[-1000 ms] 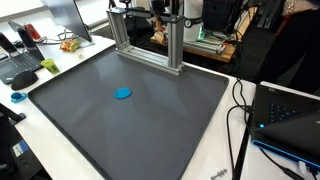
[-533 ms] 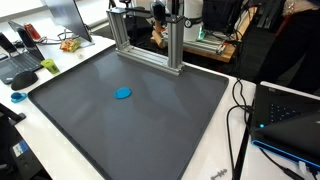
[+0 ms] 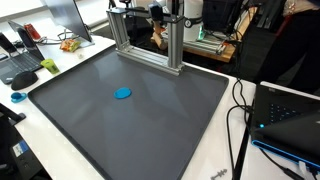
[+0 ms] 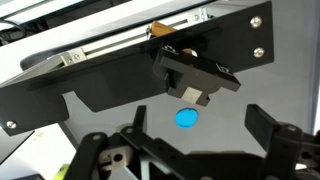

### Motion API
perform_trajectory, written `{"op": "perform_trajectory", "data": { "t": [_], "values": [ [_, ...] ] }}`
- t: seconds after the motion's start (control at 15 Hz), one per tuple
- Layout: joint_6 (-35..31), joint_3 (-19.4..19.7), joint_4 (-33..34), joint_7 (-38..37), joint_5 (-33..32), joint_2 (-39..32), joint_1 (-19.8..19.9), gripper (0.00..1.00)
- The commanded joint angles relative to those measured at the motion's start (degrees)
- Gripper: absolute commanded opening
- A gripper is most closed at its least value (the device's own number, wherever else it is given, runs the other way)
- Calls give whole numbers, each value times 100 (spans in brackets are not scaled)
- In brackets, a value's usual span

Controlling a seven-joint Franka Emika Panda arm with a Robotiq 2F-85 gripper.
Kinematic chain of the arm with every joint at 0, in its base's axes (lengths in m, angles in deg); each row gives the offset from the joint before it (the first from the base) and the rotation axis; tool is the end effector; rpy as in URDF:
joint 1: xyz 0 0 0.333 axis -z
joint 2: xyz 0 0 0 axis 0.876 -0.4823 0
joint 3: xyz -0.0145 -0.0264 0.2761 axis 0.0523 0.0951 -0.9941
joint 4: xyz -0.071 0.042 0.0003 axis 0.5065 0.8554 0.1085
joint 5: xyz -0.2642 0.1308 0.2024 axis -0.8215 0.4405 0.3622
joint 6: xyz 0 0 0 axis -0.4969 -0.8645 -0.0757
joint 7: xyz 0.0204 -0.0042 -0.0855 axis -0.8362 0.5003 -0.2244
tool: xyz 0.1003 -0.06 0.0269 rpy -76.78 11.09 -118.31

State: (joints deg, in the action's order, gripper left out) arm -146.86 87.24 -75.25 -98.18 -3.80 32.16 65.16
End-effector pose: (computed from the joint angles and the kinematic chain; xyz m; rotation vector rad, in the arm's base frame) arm 0.3506 -0.0207 0.4788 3.0714 -0.4787 0.1918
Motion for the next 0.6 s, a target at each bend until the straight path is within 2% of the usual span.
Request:
{"op": "perform_trajectory", "data": {
  "t": [0.0,0.13,0.2,0.53],
  "values": [
    [-653,-198,154,-63,29,-471,-20,100],
    [-1273,-420,174,-231,-96,-726,-9,100],
    [-1339,-456,243,-168,-71,-888,-61,100],
    [-1009,-577,622,17,-63,-1582,-224,100]
  ]
}}
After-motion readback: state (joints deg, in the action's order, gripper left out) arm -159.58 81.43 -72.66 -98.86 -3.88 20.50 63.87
